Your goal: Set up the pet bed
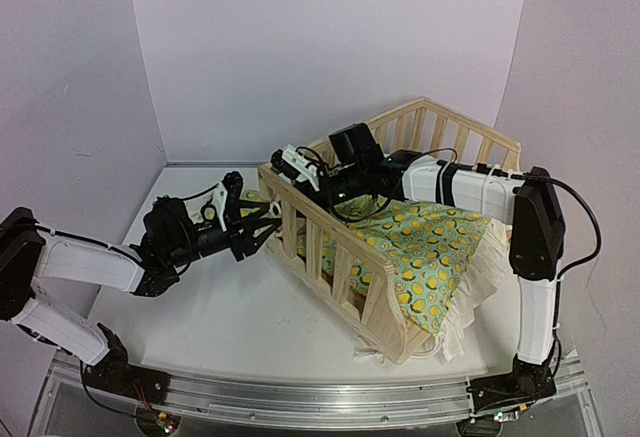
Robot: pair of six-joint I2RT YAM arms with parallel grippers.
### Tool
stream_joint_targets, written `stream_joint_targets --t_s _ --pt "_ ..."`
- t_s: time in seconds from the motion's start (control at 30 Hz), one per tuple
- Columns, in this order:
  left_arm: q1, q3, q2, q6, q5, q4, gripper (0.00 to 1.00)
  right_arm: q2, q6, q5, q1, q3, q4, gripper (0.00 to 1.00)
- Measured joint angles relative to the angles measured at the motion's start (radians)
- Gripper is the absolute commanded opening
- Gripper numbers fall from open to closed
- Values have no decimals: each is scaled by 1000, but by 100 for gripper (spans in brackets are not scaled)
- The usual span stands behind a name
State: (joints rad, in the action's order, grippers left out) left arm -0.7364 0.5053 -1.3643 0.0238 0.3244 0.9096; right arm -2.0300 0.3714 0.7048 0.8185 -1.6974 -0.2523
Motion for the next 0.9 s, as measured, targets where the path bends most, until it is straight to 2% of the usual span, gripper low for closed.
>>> stream_joint_targets --t_s 0.2,0.27,0.4,0.53,0.6,0.67,0.73,0.77,0.8,0.83,0.9 --pt "0 19 -16 0 -41 0 53 0 7 9 0 0 -6 0" --pt "-2 19 -15 0 -44 0 50 0 11 9 0 0 -7 0" --pt "-1 24 -19 4 -40 0 22 0 18 12 0 0 -10 0" --pt "1 43 -34 7 -39 7 2 0 21 18 0 0 -14 0" --pt "0 43 -34 5 -34 8 0 0 20 17 0 0 -17 0" --pt "0 39 -32 2 -34 8 0 0 10 12 0 0 -24 24" --pt "0 15 -14 3 -50 6 0 1 -23 -27 0 0 -29 41" --pt "1 -2 2 3 -61 4 0 1 -45 -57 -1 0 -28 55" --pt "1 -26 27 6 -83 -6 0 4 -70 -84 -2 2 -31 79" --pt "1 -55 60 10 -111 -26 0 14 -96 -130 -2 15 -27 96" --pt "0 -110 135 29 -183 -77 0 60 -147 -227 -4 67 -35 98"
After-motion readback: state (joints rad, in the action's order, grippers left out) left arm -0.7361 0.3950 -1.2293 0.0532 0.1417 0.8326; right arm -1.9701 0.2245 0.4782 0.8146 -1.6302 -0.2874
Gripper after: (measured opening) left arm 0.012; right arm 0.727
